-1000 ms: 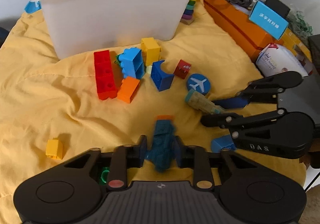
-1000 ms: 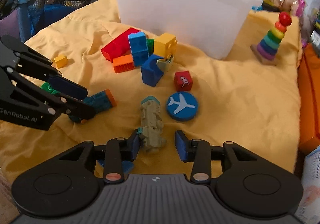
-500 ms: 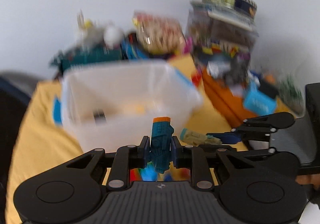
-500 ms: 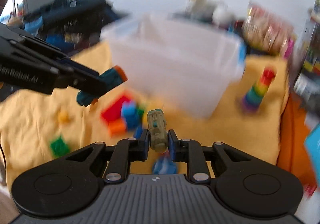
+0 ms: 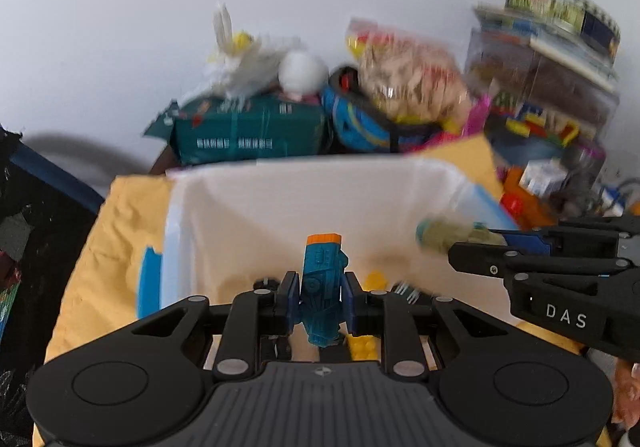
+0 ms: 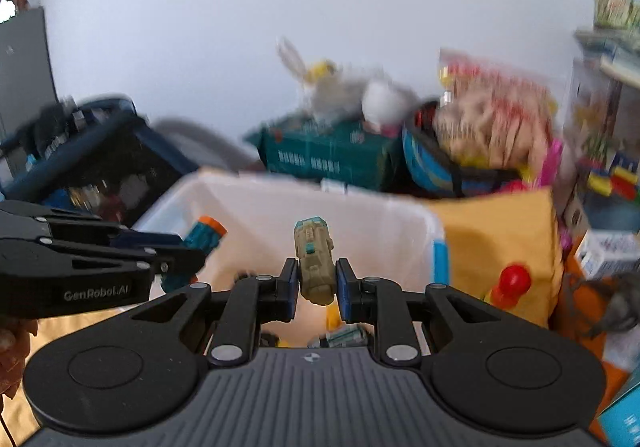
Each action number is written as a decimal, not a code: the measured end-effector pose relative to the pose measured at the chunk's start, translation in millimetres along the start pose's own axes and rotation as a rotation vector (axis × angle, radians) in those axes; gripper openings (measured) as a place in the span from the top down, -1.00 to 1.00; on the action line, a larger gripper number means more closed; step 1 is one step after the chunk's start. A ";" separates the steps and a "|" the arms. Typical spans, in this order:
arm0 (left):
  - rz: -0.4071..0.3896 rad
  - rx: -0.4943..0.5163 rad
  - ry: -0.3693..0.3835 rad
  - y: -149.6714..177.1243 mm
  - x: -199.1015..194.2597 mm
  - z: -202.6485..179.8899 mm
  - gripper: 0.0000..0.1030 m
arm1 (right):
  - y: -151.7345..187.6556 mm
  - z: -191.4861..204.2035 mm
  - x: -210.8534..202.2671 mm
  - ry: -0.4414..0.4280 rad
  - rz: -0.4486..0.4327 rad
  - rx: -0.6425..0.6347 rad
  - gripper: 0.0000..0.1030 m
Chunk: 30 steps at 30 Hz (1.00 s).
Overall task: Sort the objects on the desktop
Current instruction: 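Carry both figures over the white bin and open both grippers, then grasp green Duplo brick with left gripper while right grasps dark blue arch block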
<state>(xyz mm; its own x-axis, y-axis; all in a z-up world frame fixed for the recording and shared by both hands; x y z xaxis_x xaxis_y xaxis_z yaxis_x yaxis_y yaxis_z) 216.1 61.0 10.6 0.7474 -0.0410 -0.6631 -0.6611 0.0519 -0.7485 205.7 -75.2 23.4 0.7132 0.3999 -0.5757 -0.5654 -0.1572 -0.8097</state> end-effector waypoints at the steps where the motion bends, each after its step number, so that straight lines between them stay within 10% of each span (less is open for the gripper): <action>1: 0.017 0.011 -0.006 3.1 3.6 0.0 0.38 | 3.5 -0.8 4.5 -0.001 0.013 0.000 0.55; 16: -0.084 0.037 -0.008 62.8 -83.9 15.4 -0.22 | 33.9 11.5 -46.1 -0.083 -0.032 -0.074 0.18; 30: 0.218 0.059 0.072 191.1 -75.7 -7.9 -0.22 | 174.2 28.1 -36.8 -0.127 0.332 -0.027 0.20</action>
<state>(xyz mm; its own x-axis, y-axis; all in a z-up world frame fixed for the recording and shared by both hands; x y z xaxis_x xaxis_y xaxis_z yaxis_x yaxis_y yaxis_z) 32.7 66.2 -82.3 0.5791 -0.0938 -0.8098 -0.8001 0.1251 -0.5866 69.3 -91.9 -93.3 0.4344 0.4315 -0.7907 -0.7455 -0.3205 -0.5844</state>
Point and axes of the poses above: each gripper's, at about its wrist camera, not at the fingertips, and x roughly the way its jaws point, z to its left, y to its underside, the point moved 3 cm from there along x, roughly the way its jaws point, and after that the axes turned 9 degrees about -y, right-handed, at the moved point
